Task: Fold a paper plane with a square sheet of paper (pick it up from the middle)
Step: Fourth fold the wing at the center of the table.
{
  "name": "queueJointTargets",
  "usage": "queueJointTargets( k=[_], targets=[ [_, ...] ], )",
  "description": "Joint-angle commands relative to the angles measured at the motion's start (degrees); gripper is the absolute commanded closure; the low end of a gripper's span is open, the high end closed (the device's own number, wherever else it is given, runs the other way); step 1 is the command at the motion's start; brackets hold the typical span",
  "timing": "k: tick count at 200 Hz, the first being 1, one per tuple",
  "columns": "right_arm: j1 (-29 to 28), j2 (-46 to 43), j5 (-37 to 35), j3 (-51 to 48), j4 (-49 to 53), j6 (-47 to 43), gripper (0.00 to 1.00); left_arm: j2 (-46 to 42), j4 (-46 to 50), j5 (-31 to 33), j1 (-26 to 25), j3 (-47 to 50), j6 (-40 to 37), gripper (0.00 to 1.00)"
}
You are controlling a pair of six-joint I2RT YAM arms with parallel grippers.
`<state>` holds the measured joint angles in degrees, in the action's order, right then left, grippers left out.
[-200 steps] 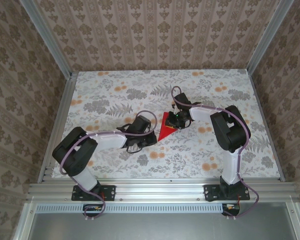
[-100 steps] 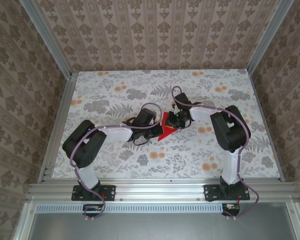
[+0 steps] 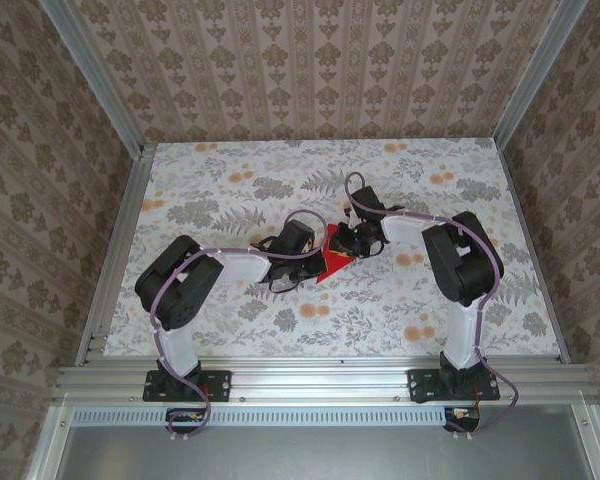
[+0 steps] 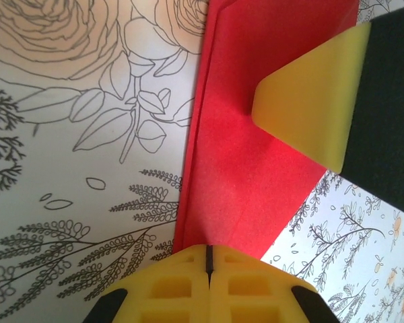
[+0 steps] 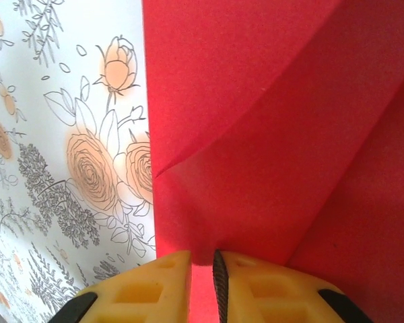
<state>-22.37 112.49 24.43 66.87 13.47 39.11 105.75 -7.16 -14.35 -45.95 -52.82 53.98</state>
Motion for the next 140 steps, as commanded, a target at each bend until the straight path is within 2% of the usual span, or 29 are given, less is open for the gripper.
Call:
queueJointTargets(
  k=[1, 34, 52, 88, 140],
  targets=[
    [0.7, -3.7, 0.7, -2.7, -1.0, -0.7, 0.79, 1.8, 5.7, 1.2, -0.6, 0.2, -1.0, 1.00],
    [-0.4, -5.9, 2.8, -5.1, -2.3, -0.7, 0.83, 2.0, 7.0, 2.3, -0.8, 0.8, -0.8, 1.00],
    [-1.0, -5.3, 4.3, -7.0, -4.3, 0.1, 0.88, 2.2, 7.6, 2.8, -1.0, 0.7, -0.8, 1.00],
    [-1.6, -3.1, 6.3, -7.3, -5.4, 0.3, 0.91, 2.3, 8.7, 3.0, -1.4, 0.5, -1.1, 1.00],
    [0.7, -0.6, 3.4, -5.5, -3.4, -1.8, 0.92, 2.4, 12.4, 2.8, -1.6, 1.1, -2.0, 1.00]
  ],
)
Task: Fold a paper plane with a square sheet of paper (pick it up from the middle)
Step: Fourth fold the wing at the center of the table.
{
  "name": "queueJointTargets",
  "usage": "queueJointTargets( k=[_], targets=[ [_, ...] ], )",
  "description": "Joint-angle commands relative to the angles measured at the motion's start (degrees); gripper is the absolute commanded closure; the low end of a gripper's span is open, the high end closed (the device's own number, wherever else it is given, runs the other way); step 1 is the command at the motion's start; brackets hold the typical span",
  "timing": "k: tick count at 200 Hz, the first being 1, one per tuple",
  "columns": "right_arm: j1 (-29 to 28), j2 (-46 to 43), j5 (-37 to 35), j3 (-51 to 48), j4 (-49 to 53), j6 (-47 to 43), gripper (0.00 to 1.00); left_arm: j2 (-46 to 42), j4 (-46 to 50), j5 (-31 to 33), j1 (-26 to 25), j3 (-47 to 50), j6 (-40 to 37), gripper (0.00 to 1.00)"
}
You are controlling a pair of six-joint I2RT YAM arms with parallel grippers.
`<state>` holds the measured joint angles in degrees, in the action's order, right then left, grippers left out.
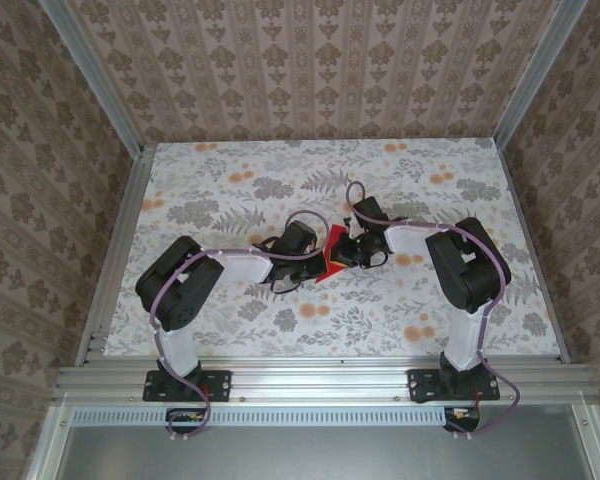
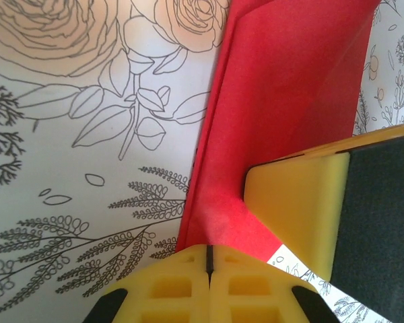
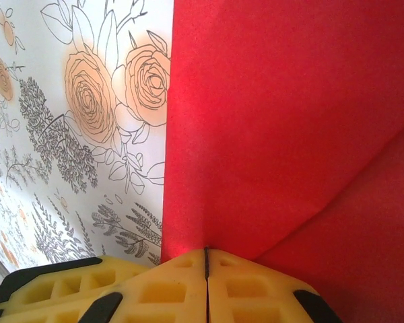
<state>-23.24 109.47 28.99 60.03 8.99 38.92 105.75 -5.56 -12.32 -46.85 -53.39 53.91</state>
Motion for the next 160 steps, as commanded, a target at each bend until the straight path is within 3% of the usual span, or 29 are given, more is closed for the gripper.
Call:
queueJointTargets(
  k=[1, 160],
  targets=[
    [1.7, 2.5, -1.2, 1.4, 1.2, -1.6, 0.92, 2.4, 10.9, 0.8, -0.6, 1.7, -1.9, 1.00],
    [13.0, 11.0, -3.1, 12.7, 3.8, -5.8, 0.91, 3.5, 13.5, -1.1, -1.0, 4.4, -2.6, 1.00]
  ],
)
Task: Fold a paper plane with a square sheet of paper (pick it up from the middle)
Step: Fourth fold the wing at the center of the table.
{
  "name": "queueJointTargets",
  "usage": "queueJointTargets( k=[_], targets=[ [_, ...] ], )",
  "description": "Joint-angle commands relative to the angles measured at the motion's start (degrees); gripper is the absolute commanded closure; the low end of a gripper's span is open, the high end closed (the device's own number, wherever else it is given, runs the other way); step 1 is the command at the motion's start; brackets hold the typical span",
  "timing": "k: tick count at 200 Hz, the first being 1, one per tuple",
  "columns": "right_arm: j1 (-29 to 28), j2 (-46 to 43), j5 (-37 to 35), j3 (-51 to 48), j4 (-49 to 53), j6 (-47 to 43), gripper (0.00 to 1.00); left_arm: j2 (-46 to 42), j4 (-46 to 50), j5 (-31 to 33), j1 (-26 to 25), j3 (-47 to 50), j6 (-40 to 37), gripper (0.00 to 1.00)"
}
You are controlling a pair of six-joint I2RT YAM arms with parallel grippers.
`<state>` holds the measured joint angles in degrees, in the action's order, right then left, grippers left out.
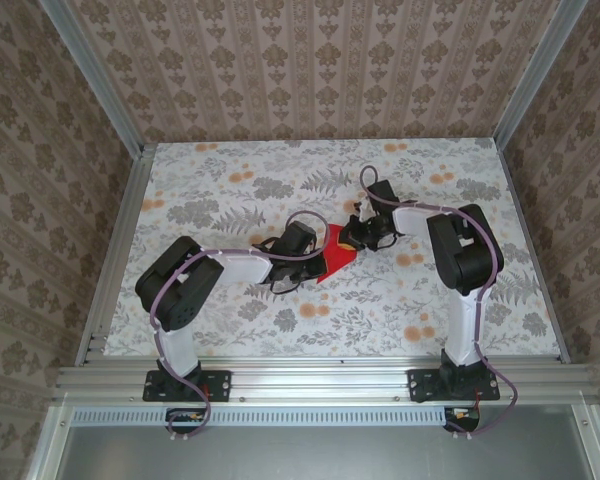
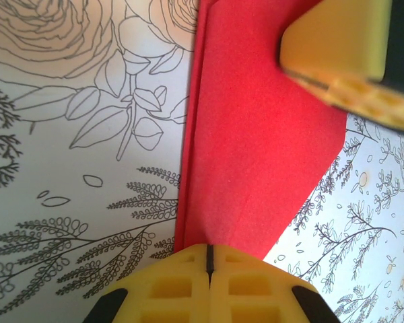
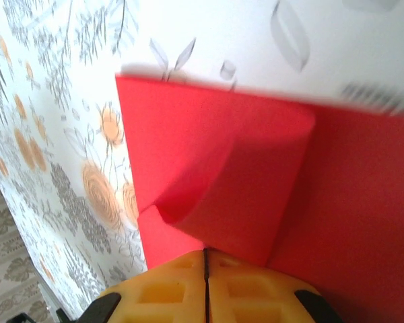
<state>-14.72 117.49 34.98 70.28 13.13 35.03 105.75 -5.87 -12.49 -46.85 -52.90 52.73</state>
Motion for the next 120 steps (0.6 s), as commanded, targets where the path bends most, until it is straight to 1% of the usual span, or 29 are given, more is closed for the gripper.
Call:
queueJointTargets(
  k=[1, 47, 78, 99, 120],
  targets=[
    [4.4, 3.0, -9.1, 2.5, -0.3, -1.9, 0.91, 3.5, 13.8, -1.0, -1.0, 3.9, -1.4, 1.00],
    [7.7, 4.9, -9.1, 6.8, 0.1, -1.4, 0.91, 3.5, 13.9, -1.0, -1.1, 3.5, -1.3, 1.00],
    [7.7, -1.4, -7.6, 7.2, -0.2, -1.0, 0.90, 4.0, 15.0, -0.8, -1.1, 2.1, -1.4, 1.00],
    [5.7, -7.6, -7.2, 2.8, -2.2, -0.6, 0.89, 3.5, 15.9, -0.1, -1.4, 1.3, -1.8, 1.00],
    [2.0, -9.8, -5.6, -2.3, -4.3, 1.4, 0.88, 3.3, 16.6, 0.3, -1.3, 0.9, -1.8, 1.00]
  ],
)
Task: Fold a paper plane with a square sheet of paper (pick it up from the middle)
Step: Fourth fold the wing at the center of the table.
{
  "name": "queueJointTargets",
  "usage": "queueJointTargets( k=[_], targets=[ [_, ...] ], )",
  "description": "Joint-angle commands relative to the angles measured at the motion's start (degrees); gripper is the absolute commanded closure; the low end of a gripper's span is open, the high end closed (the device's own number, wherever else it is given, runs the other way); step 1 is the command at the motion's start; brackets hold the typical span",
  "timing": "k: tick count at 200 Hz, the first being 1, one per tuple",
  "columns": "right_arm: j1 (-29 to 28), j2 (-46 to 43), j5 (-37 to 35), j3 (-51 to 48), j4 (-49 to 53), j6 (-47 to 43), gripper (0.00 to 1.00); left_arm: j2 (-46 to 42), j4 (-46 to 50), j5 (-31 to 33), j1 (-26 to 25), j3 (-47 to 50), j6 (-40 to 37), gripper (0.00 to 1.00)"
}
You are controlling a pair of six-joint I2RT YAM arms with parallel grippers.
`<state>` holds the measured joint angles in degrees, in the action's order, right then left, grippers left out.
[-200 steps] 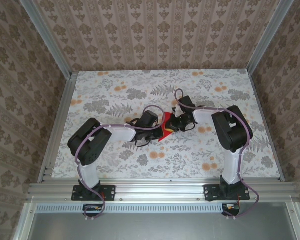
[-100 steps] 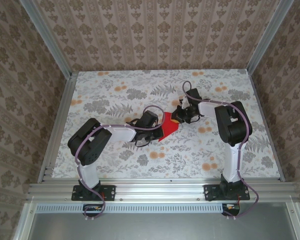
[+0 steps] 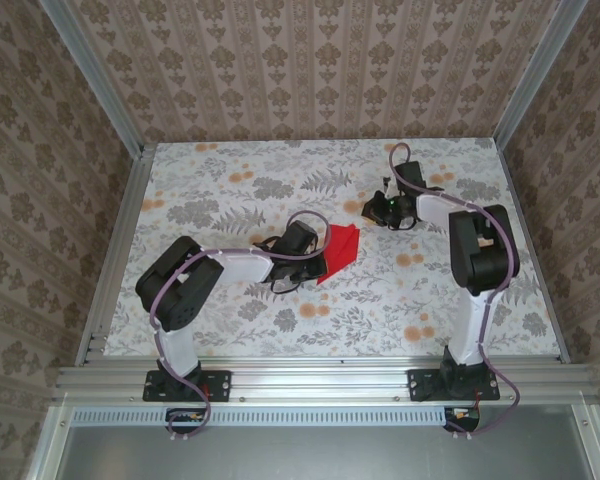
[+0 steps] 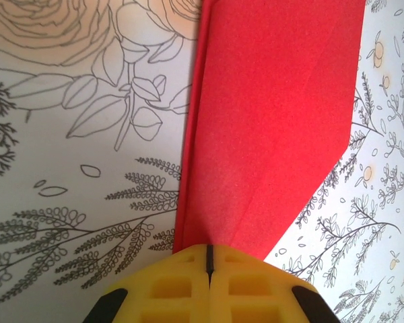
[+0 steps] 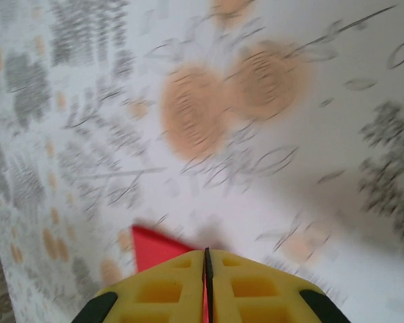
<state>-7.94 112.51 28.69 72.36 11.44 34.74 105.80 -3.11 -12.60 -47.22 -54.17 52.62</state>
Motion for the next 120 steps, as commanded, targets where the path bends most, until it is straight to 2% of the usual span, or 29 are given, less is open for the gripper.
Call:
queueJointTargets(
  k=[1, 27, 48, 79, 120],
  targets=[
    [-4.9, -4.8, 0.8, -4.6, -2.7, 1.8, 0.88, 3.3, 13.8, 0.4, -0.9, 2.1, -1.6, 1.00],
    [-9.8, -4.4, -0.4, -7.6, -4.1, 3.2, 0.88, 3.3, 13.7, 0.5, -1.0, 1.9, -2.3, 1.00],
    [-11.1, -2.4, 0.1, -8.8, -5.5, 4.3, 0.88, 3.3, 13.6, 0.3, -1.0, 2.0, -2.2, 1.00],
    [-10.0, 1.0, -1.3, -7.2, -4.9, 3.3, 0.88, 3.1, 13.5, 0.2, -1.1, 2.4, -2.2, 1.00],
    [-5.4, 5.4, -4.3, -2.1, -3.4, 1.9, 0.89, 2.6, 13.3, -0.5, -1.2, 3.4, -2.6, 1.00]
  ],
)
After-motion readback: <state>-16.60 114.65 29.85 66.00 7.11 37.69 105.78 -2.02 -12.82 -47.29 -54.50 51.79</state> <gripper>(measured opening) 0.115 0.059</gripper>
